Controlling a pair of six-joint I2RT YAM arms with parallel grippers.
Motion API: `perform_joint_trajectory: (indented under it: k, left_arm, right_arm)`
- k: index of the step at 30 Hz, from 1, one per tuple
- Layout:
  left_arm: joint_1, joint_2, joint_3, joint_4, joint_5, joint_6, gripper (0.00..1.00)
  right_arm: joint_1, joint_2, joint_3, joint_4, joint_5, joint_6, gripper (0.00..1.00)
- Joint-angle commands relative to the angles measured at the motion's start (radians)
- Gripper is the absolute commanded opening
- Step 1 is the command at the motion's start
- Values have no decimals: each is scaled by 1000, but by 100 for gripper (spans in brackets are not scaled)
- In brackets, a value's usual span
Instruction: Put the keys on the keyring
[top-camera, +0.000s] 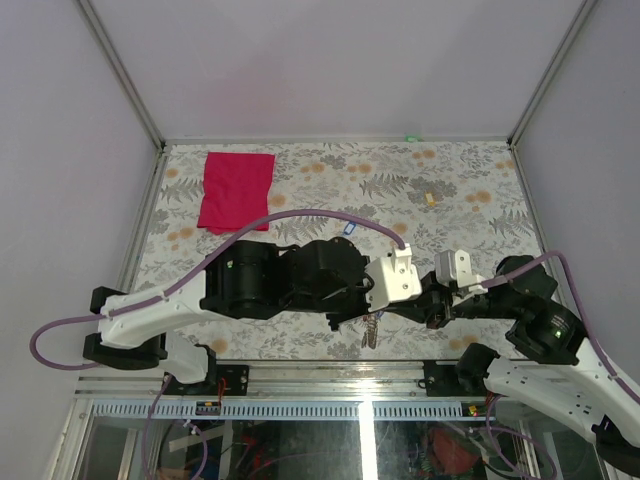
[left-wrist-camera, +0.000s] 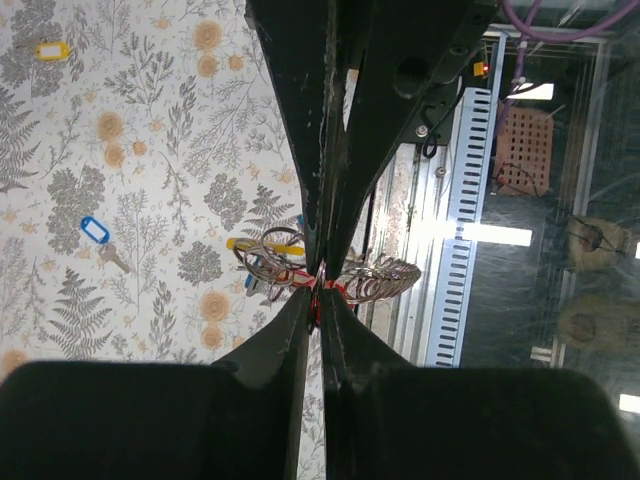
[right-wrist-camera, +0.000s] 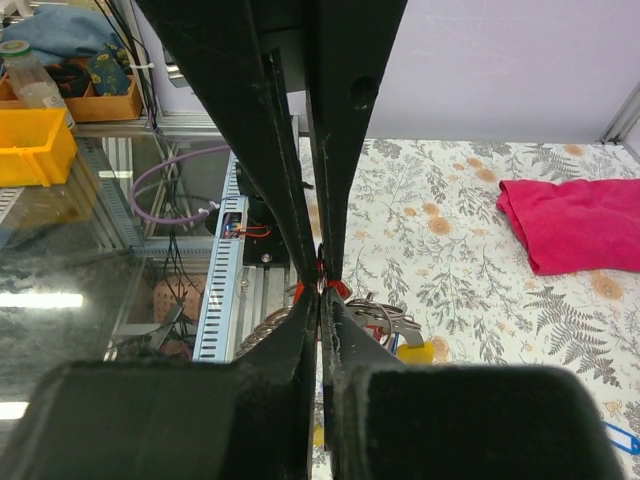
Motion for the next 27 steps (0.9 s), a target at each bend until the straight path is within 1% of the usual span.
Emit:
perform_joint_trajectory:
  k: [1,6,12,17,21,27]
  left_arm:
    - [-13,-100,-87,141,3,7,13]
    - [-14,-204,-206,278,36,-16,16]
    - [-14,-273,-309,421,54,-39,18]
    - [-13,-336,-416,562,59,-57,23]
    - [-14,-378,-485,663,80,-64,23]
    - [-14,-374,-496,682,113,-60,23]
  right_arm:
    - [-2,-33,31,67,2,8,0]
    - [-1,-55,44,87,-1,27,0]
    - [-1,-65,47,112,-2,48,0]
    - [-1,-80,45,135,2,68,0]
    - [0,-95,37,170,2,91,0]
    - [-1,-94,40,187,-11,101,0]
